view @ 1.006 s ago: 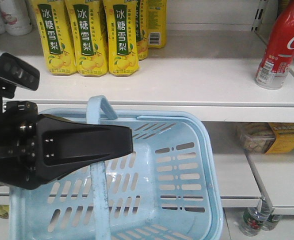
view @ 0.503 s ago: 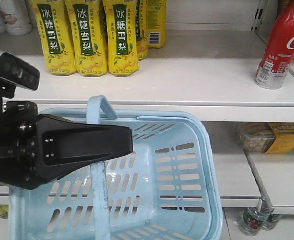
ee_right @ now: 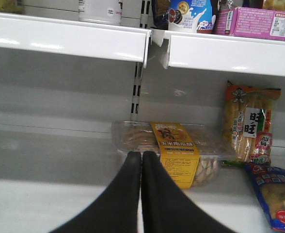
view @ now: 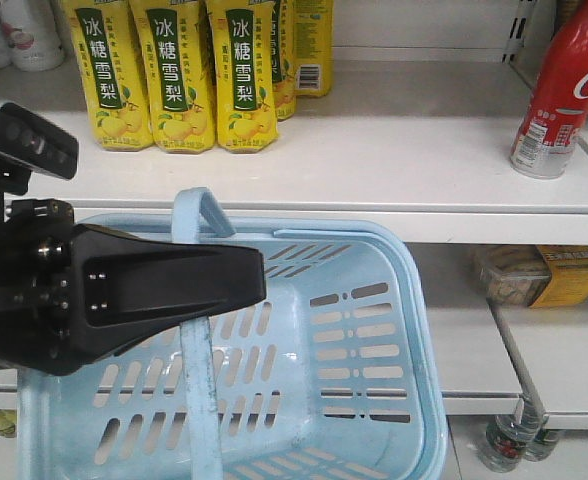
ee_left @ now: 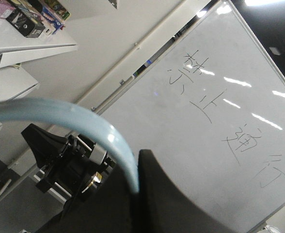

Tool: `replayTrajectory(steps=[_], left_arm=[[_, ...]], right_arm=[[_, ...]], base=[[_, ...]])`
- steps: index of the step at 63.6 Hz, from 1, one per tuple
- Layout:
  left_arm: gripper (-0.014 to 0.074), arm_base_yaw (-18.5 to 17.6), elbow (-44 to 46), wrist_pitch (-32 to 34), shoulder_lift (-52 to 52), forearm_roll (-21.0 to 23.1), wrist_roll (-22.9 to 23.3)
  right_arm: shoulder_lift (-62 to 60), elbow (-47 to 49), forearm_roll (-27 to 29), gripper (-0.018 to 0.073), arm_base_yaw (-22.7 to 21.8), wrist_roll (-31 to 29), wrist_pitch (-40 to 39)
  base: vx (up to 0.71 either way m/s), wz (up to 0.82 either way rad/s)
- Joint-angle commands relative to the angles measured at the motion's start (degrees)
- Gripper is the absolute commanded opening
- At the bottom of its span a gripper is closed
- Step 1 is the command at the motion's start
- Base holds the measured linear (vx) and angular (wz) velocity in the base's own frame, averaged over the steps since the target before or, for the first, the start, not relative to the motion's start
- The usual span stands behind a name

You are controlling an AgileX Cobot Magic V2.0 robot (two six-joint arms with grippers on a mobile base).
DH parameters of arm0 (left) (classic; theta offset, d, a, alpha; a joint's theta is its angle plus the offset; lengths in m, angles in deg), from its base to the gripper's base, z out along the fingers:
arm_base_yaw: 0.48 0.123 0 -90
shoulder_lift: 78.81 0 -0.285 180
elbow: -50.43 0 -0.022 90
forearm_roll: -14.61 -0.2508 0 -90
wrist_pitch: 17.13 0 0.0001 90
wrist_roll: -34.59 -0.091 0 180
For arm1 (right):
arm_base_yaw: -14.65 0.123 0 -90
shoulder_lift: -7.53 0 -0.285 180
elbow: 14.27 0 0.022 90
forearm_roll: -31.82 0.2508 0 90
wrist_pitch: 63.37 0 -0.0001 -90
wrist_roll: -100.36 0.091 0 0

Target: Place coke in basket with both arms

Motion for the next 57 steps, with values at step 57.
replayTrajectory(steps=[57], left_arm=[[-0.0006,-0.1,2.0,4.4,-1.3,-5.8,0.3]], right_arm=[[-0.7,-0.4,-0.6,-0.0005,-0.1,-0.3,-3.9]], base=[[0.00,0.00]])
